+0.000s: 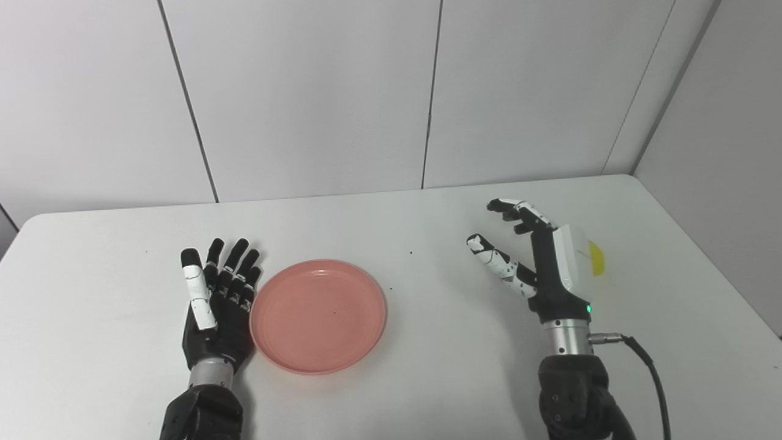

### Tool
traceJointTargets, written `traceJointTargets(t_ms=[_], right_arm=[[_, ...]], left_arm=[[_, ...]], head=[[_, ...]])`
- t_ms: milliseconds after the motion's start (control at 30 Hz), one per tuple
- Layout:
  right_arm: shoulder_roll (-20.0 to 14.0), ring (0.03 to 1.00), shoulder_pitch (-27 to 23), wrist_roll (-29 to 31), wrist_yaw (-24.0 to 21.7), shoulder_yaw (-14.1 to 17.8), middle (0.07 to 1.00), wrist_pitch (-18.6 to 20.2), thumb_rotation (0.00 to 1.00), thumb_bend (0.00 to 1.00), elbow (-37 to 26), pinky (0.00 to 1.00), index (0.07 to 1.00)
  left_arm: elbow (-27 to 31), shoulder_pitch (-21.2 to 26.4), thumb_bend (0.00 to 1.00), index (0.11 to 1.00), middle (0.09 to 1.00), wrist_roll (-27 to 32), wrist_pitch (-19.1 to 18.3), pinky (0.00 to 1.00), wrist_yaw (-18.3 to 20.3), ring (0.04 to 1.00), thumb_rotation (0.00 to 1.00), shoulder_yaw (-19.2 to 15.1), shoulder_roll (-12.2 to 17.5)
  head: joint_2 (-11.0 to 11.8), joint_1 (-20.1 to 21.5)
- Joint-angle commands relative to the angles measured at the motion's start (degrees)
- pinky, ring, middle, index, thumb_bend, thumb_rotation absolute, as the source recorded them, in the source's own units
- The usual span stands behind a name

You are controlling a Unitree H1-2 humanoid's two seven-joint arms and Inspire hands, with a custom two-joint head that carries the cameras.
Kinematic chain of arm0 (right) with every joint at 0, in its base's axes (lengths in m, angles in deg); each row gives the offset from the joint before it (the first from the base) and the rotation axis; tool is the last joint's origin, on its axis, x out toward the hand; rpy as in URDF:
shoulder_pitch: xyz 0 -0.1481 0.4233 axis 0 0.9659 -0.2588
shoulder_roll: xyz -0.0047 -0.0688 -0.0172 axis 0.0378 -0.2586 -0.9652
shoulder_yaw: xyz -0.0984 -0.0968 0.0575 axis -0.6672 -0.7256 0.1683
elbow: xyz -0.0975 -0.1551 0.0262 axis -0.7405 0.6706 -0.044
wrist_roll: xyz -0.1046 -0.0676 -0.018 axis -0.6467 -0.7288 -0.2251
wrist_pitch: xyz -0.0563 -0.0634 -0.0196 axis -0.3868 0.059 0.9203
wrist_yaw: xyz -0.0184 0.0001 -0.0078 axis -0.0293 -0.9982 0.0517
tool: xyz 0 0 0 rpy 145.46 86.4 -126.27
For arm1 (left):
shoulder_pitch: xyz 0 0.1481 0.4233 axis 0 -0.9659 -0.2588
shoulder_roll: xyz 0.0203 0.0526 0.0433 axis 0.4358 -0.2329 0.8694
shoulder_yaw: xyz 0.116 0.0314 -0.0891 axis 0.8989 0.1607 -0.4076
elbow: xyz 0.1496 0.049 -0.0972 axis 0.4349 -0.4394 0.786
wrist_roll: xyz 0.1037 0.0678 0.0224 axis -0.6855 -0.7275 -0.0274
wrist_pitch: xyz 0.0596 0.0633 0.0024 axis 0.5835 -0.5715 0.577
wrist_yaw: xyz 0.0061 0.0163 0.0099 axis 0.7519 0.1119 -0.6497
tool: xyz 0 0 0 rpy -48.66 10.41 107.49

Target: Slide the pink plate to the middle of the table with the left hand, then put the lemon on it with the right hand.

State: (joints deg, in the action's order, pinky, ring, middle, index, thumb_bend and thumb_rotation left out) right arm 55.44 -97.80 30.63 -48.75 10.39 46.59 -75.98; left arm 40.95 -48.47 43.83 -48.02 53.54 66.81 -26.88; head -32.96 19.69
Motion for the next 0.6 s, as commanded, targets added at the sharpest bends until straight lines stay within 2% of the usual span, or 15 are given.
traceJointTargets(t_ms=[0, 133, 267, 367, 567], right_arm=[[-1.98, 0.681, -2.84, -2.69, 2.39, 0.29, 0.689, -0.55, 0.96, 0.76, -0.35, 0.6, 0.626], [-5.89, 0.688, -4.8, -8.41, 2.45, 0.01, 0.701, 1.42, 0.97, 0.77, 1.16, 0.61, 0.648], [-7.64, 0.672, -5.41, -11.16, 0.6, 0.23, 0.695, 4.28, 0.93, 0.77, 0.96, 0.6, 0.652], [-8.83, 0.67, -5.58, -12.69, -0.99, 0.48, 0.698, 6.57, 0.88, 0.78, 0.69, 0.6, 0.671], [-10.63, 0.688, -5.95, -13.09, -2.06, 1.23, 0.707, 8.64, 0.85, 0.79, 2.31, 0.65, 0.676]], left_arm=[[-1.78, -0.29, 0.99, 0.947, 0.865, -0.18, -2.73, 0.96, -1.17, 0.878, 0.78, 0.13, -0.5], [-1.79, -0.27, 0.98, 0.947, 0.867, -0.47, -2.64, 0.95, -0.94, 0.873, 0.79, 0.35, -0.21], [-1.44, -0.39, 0.99, 0.946, 0.868, -0.13, -2.76, 0.95, -0.92, 0.874, 0.79, 0.32, -0.33], [-1.55, -0.35, 0.99, 0.955, 0.868, -0.12, -2.68, 0.97, -0.96, 0.878, 0.78, 0.3, -0.41], [-1.81, -0.28, 1.0, 0.957, 0.872, -0.01, -2.63, 0.97, -0.49, 0.878, 0.78, 0.45, -0.23]], head=[[-0.06, -0.03], [-0.02, -0.04], [-0.09, -0.08], [-0.12, -0.12], [0.12, -0.23]])
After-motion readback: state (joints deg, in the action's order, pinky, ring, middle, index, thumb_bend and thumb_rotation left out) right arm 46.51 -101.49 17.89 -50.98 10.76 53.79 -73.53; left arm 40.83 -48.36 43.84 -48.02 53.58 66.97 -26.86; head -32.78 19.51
